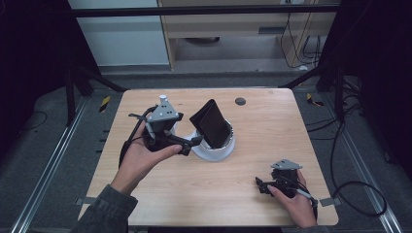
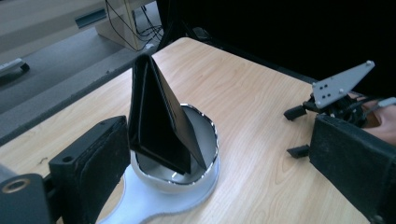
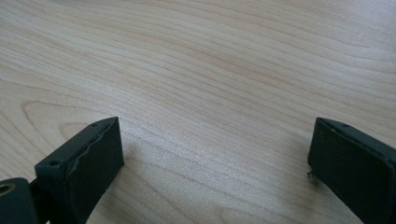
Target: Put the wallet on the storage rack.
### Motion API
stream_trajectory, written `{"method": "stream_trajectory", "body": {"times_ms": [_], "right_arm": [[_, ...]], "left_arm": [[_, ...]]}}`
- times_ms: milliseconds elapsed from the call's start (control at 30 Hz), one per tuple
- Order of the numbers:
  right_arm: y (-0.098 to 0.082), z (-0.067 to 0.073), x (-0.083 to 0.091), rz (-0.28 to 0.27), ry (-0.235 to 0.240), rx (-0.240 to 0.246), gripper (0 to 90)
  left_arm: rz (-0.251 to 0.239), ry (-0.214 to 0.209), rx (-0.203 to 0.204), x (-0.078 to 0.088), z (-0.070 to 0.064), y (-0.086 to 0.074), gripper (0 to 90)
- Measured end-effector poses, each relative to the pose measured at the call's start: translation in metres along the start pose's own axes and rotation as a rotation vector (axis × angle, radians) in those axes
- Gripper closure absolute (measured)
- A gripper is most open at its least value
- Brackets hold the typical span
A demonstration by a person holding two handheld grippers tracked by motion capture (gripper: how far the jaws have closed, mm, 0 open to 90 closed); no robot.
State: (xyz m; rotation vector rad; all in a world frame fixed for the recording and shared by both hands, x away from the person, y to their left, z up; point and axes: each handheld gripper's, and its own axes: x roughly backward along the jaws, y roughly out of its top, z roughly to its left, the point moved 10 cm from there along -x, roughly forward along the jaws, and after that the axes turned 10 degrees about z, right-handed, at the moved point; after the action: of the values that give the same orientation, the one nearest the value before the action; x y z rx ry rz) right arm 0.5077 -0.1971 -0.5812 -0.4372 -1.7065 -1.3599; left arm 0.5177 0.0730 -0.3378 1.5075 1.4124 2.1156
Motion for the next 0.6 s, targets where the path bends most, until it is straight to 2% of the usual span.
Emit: {"method": "stream_trajectory", "body": {"times_ms": [200, 233, 333, 367, 433, 467, 600], "right_arm": [[0.000, 0.000, 0.000, -0.001, 0.001, 0.000, 3.0], [0.000, 0.000, 0.000, -0.001, 0.001, 0.000, 3.0], [0.000, 0.000, 0.000, -0.001, 0.001, 0.000, 2.9], [0.000, 0.000, 0.000, -0.001, 0.001, 0.000, 2.9], [0.000, 0.000, 0.000, -0.001, 0.001, 0.000, 2.9], [0.000, 0.000, 0.000, -0.001, 0.001, 0.000, 2.9], [0.000, 0.000, 0.000, 0.000, 0.001, -0.002, 2.8]], "left_arm": [[0.030, -0.004, 0.007, -0.007, -0.006, -0.027, 5.3], [0.030, -0.004, 0.007, -0.007, -0.006, -0.027, 5.3], [0.056, -0.020, 0.019, -0.017, -0.011, -0.047, 5.4], [0.056, -0.020, 0.019, -0.017, -0.011, -0.047, 5.4], [0.081, -0.024, 0.016, -0.024, -0.013, -0.061, 5.2], [0.081, -0.024, 0.016, -0.024, -0.013, -0.061, 5.0], [0.119, -0.032, 0.030, -0.037, -0.016, -0.089, 5.0]]}}
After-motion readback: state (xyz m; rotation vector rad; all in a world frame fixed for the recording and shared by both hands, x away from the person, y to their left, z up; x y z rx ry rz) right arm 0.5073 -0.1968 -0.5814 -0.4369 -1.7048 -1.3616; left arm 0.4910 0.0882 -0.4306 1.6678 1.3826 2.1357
